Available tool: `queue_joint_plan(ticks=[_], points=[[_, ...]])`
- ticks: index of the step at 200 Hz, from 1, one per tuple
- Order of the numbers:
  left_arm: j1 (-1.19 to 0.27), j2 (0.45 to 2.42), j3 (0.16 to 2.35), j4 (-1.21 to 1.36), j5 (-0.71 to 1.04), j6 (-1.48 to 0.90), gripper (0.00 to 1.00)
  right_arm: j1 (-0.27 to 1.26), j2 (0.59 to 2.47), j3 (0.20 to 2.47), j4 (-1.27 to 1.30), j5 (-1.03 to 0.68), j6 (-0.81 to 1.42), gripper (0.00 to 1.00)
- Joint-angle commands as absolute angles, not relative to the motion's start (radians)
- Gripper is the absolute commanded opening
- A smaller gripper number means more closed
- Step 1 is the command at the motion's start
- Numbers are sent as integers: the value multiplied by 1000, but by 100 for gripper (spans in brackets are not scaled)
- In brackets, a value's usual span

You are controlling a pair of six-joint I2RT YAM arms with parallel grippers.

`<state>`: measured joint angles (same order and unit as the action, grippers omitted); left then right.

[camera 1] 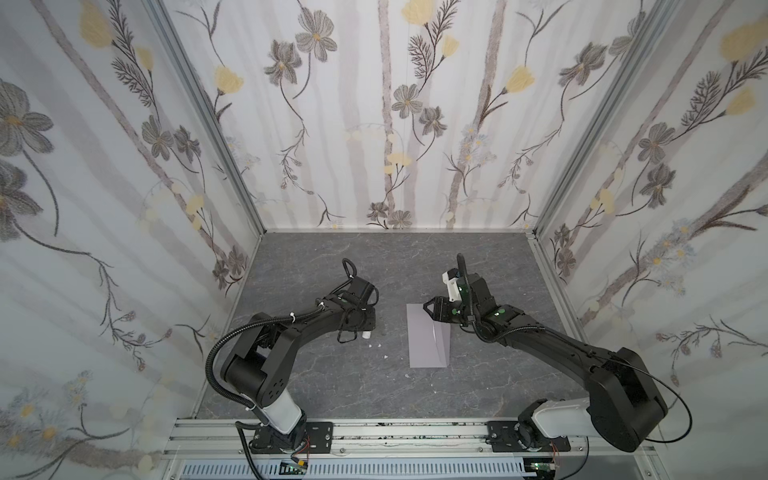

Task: Place the letter into the envelope and seal it
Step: 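Lift both grippers off the envelope and move the left gripper to the glue stick, then grasp the white glue stick with the left gripper and lift it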

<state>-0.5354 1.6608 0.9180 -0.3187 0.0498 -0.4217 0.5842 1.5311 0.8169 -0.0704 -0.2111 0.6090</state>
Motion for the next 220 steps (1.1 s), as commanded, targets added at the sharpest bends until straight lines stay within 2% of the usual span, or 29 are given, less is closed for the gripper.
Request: queue_joint_plan(ticks=[1,160,176,206,220], points=[[-541,1678,927,-327,48,-403,36,584,1541,806,4,-227,612,52],[-610,1822,1067,-521,-114,-316,33,574,1555,729,80,-267,637,52],[-615,1833,1068,-528,-117,-310,28,574,1551,724,86,-265,638,52],[-618,1816,1068,-531,-113,-325,11,569,1549,718,88,-263,637,51],[-619,1795,1076,-532,-85,-327,8,569,1537,716,83,-264,638,51]])
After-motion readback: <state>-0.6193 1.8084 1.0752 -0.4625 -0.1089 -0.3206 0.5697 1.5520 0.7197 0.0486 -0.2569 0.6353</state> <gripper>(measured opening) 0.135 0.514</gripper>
